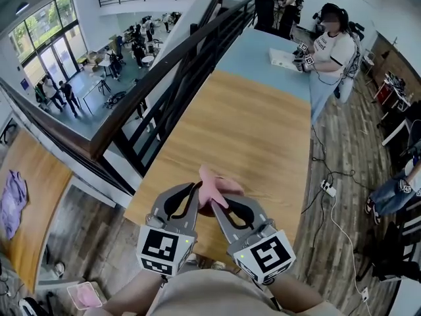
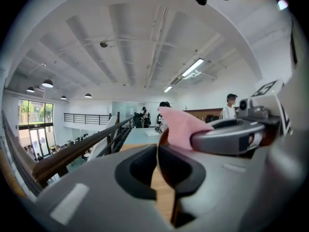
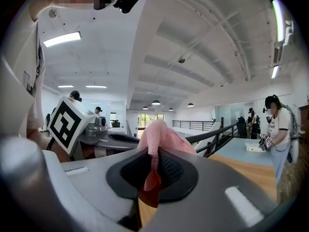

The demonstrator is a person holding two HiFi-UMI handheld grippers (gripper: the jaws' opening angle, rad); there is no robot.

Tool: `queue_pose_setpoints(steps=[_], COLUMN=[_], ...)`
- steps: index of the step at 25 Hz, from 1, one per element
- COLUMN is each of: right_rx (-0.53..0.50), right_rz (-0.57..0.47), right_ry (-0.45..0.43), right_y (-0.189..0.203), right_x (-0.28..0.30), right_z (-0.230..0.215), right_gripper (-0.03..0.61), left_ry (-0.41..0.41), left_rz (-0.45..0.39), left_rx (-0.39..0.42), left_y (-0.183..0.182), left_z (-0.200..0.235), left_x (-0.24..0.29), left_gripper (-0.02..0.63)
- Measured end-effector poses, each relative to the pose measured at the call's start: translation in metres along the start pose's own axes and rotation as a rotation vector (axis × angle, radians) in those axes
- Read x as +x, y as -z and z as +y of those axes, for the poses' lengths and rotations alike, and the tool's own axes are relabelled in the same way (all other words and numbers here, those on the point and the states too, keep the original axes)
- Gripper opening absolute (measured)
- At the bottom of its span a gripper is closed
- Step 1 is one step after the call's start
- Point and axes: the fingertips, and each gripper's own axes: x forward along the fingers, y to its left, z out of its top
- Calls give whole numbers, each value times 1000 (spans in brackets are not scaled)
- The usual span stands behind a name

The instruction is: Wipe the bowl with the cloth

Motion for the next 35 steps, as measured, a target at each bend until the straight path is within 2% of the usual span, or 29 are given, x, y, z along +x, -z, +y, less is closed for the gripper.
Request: queue_pose_setpoints(steps=[11,16,20,27,31,35], right_rx=[-44,-93,-128,-157,-209,-239], right_rz=[85,107,124,172,235,291], right_ry=[19,88,148,197,185,136], right_y=[20,25,28,41,55,71], right_x=[12,16,14,14,17,22], right_z=[0,-10,-21,-34,-28,-16], right_gripper=[26,26,26,26,26,26], left_ry=[-5,-9,-16,-47,-75,-80], left_rz=[15,23,24,0,-9,-19], left_rx=[119,162,154,98,59,0], left_y=[10,17,17,15,14,15], left_z=[-21,-19,-11,9,23,32], left_x=[-7,-7,-8,-11,-11,-11], left_gripper=[15,12,14,20,20,21])
